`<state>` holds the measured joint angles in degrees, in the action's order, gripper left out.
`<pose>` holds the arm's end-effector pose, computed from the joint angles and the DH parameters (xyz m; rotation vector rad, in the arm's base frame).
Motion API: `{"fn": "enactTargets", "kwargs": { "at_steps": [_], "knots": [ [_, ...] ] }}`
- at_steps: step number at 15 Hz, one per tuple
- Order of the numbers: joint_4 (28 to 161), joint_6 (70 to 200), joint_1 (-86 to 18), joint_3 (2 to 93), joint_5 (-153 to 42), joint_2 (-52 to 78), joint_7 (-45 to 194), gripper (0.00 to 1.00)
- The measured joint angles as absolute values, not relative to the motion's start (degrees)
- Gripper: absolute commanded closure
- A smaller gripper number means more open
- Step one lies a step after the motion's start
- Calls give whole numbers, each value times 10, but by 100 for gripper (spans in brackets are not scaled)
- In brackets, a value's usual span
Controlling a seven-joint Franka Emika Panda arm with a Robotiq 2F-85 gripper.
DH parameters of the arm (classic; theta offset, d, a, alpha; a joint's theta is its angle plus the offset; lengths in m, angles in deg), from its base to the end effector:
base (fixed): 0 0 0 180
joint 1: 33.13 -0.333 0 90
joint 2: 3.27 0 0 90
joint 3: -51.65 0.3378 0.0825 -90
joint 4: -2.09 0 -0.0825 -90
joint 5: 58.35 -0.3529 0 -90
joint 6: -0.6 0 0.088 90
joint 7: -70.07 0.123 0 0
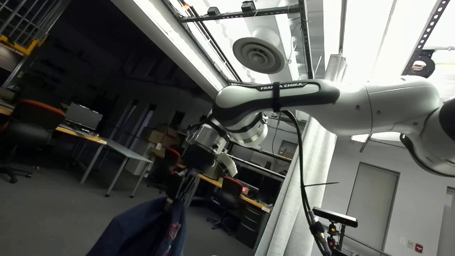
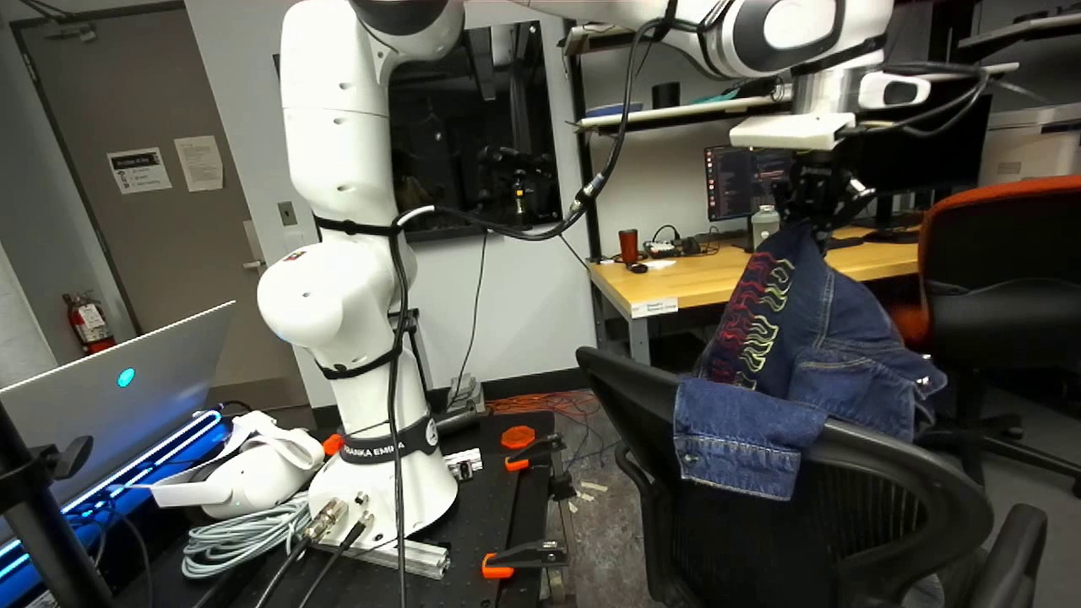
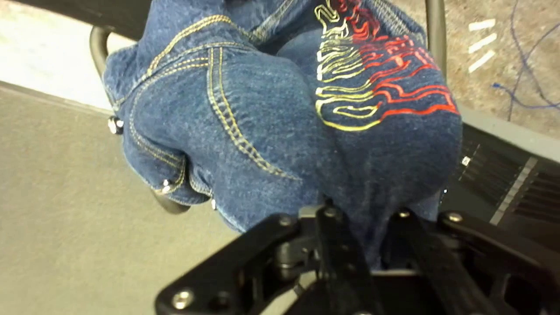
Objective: Remove the denim jacket from the chair backrest and put it on the seat
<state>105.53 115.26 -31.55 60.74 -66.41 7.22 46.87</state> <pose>0.5825 0.0821 0.4628 -2.9036 -0.7033 -0.0533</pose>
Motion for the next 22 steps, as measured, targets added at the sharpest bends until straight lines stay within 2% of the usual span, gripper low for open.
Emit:
{"fn": "enactTargets", "kwargs": {
  "at_steps": [8,15,22],
  "knots": [
    [1308,1157,-322,589,-667,-74,414,2],
    [1410,1167,-336,547,-639,-195,363,0],
    [1460,1246,-355,498,-628,-295,294,0]
  ]
}}
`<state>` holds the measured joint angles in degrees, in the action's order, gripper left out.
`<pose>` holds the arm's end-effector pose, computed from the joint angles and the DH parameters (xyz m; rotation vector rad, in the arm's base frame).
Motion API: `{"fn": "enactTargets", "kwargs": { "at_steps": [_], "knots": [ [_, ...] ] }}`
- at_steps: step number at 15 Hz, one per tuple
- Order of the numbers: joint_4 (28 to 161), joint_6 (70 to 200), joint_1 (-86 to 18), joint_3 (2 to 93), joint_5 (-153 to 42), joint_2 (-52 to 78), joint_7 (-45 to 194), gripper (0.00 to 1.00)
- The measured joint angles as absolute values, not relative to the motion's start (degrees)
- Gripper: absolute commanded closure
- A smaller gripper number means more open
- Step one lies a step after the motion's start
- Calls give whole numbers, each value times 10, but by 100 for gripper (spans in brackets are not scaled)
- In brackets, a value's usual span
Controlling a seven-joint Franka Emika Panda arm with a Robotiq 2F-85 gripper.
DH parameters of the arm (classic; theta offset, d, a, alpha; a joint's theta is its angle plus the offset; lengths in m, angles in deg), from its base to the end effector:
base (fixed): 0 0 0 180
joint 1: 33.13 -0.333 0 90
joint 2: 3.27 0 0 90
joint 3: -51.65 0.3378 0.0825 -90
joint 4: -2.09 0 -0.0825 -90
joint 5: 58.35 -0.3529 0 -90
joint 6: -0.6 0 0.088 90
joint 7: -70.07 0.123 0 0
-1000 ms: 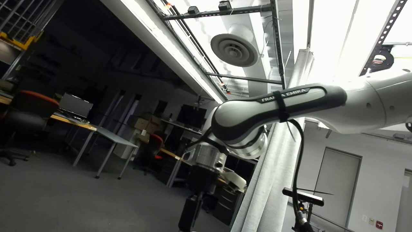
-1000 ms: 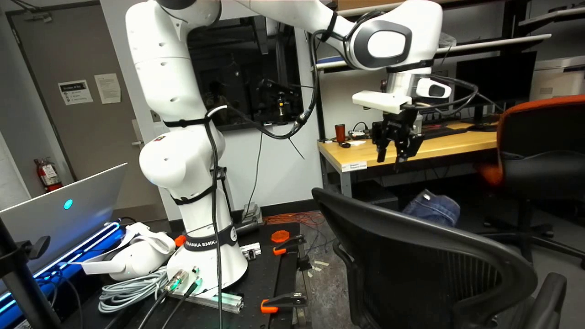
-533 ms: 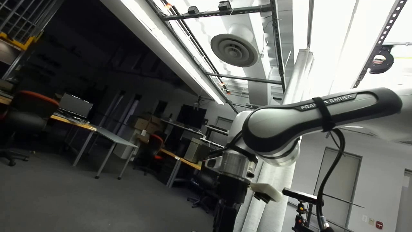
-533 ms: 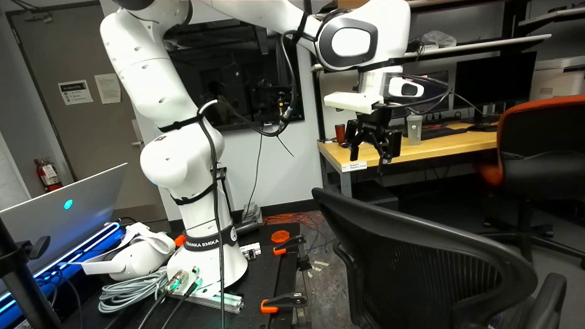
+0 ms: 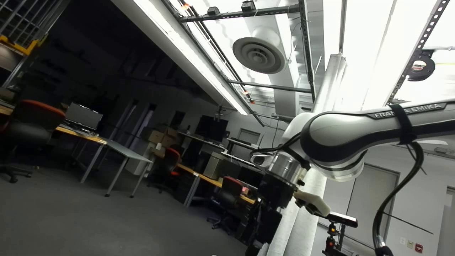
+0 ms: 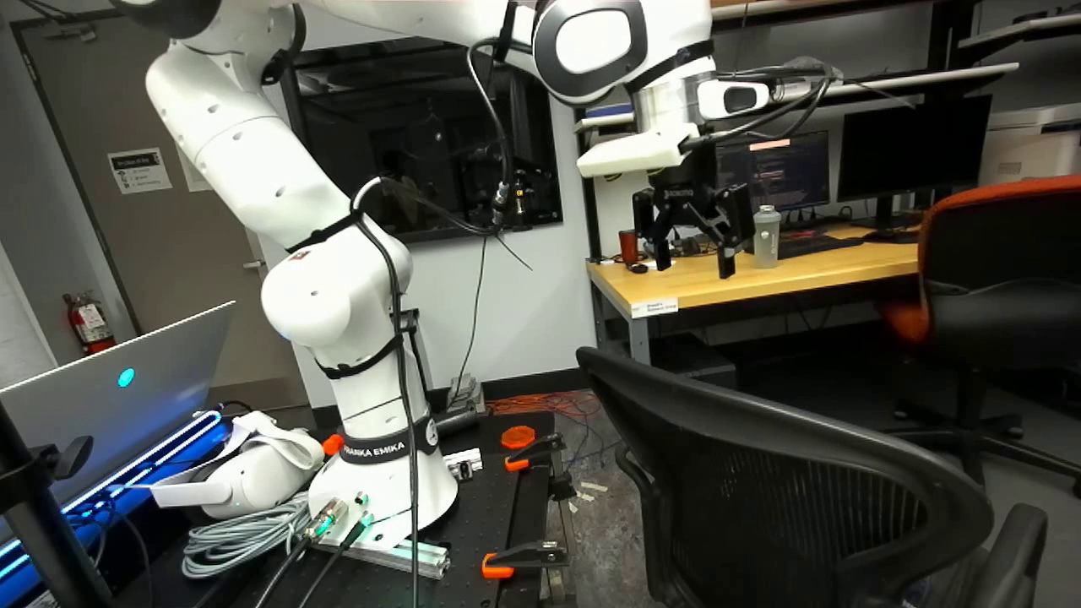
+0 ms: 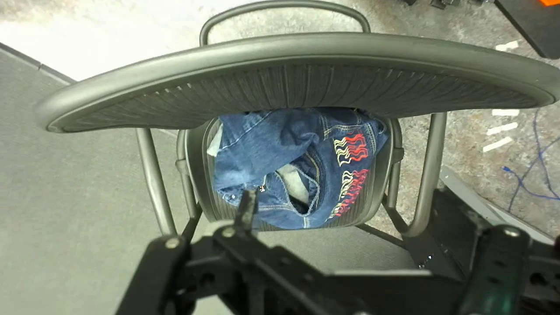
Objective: Remove the denim jacket from the chair backrest and put it on the seat
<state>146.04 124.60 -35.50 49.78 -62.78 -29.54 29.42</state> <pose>0.3764 0.0067 0.4691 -2.9187 -1.0342 -0.2028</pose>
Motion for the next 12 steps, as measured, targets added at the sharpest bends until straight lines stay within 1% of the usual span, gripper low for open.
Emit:
{"fn": "enactTargets", "kwargs": {
  "at_steps": [3,12],
  "knots": [
    [1471,1250,-358,493,-628,-313,288,0],
    [1475,1252,-360,493,-628,-314,288,0]
  ]
}}
